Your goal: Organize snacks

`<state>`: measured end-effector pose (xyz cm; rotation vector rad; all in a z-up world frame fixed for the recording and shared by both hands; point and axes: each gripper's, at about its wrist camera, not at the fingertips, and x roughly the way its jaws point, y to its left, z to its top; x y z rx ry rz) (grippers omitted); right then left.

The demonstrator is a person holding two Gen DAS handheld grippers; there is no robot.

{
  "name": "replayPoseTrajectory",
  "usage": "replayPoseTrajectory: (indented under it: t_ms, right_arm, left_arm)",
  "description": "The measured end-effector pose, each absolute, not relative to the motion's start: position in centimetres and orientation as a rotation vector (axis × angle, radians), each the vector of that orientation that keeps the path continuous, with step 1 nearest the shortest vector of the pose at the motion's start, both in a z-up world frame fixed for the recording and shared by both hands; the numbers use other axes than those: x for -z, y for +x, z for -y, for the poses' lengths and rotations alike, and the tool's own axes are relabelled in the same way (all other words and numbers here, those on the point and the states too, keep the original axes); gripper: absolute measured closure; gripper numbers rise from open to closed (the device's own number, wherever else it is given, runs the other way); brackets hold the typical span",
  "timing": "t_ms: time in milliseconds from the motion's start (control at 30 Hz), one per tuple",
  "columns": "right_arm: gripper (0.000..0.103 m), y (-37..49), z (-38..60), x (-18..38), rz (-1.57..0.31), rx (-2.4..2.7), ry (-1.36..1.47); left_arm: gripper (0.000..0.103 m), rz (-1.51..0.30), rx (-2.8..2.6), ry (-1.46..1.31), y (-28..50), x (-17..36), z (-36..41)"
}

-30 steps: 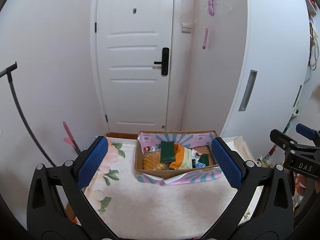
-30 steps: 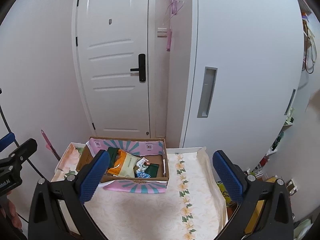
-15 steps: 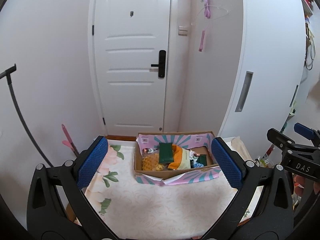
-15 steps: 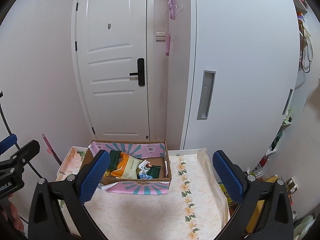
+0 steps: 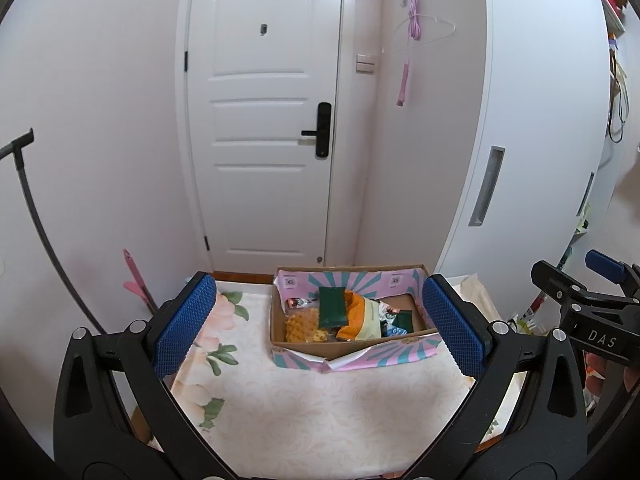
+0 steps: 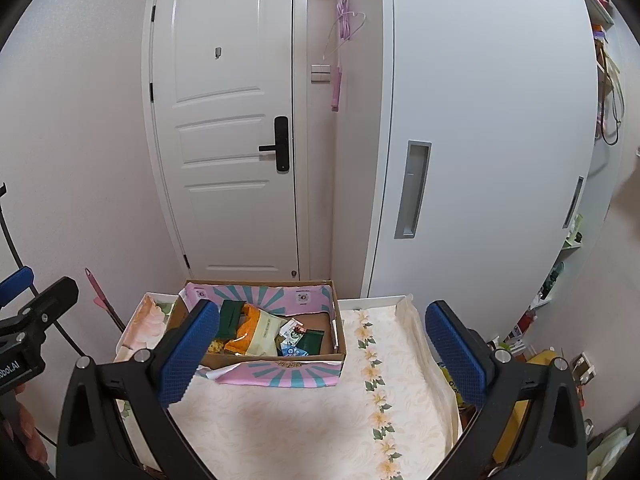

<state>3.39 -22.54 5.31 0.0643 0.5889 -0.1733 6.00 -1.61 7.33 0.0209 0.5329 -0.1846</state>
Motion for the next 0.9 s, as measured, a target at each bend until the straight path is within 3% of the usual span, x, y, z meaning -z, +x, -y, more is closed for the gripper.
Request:
replayPoseTrajectory:
  t_ms: [900]
  right_arm:
    - [0.001,3.39,22.05,-5.38,-0.585,0.179,0.067]
  left_arm:
    - [0.000,-0.528,0.180,0.020,6.25,-7.37,1.55]
